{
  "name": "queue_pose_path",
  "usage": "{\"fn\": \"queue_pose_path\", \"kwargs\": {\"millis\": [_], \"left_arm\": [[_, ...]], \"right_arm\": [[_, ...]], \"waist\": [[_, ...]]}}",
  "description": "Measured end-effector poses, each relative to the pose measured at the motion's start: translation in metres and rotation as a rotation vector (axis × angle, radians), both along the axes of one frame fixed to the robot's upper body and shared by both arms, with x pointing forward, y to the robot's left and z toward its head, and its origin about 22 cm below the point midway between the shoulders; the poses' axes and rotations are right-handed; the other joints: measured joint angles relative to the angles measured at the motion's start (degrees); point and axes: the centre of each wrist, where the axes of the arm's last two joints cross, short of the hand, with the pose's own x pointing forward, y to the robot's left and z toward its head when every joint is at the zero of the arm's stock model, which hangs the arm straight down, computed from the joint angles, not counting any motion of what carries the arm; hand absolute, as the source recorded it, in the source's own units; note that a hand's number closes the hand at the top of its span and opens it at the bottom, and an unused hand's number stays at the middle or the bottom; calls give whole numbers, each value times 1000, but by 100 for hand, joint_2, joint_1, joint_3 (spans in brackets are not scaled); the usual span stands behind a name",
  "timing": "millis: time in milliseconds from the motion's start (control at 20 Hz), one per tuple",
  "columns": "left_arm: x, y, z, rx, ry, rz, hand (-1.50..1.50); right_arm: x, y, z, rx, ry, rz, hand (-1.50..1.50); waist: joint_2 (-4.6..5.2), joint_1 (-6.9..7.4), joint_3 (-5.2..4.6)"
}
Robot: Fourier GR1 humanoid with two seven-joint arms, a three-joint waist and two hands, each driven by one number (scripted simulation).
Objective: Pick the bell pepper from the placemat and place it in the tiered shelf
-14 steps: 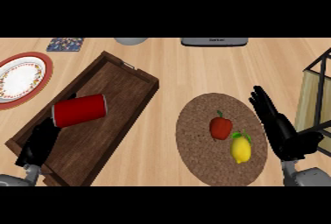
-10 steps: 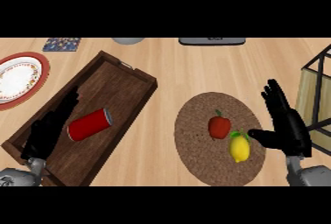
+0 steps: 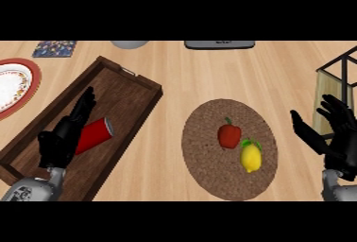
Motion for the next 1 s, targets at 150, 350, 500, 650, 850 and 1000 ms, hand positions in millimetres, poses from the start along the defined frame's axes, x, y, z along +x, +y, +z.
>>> {"fn": "queue_pose_path", "kwargs": {"millis": [150,350,500,650,850,1000], "left_arm": [[1,-9,-6,-25,-2,-9,0],[3,-17,-15,-39,-12,-21,0],[8,-22,-15,-40,-19,-37,0],[15,-26,-17,-37,-21,-42,0],[14,-31,-15,-38,-26,-59,0],[15,-35,-17,-34,-29,-61,0]], "right_arm": [[-7,9,-11,-56,-73,-171,-150],[-33,33,-24,-44,-116,-250,-150],[-51,42,-21,-47,-66,-195,-150],[-61,41,-15,-86,21,-129,-150],[-61,43,0,-130,133,-56,-150],[-57,42,20,-154,219,-16,-150]], "waist": [[2,36,16],[35,119,115],[53,178,153],[67,214,163],[68,290,162],[71,296,155]]}}
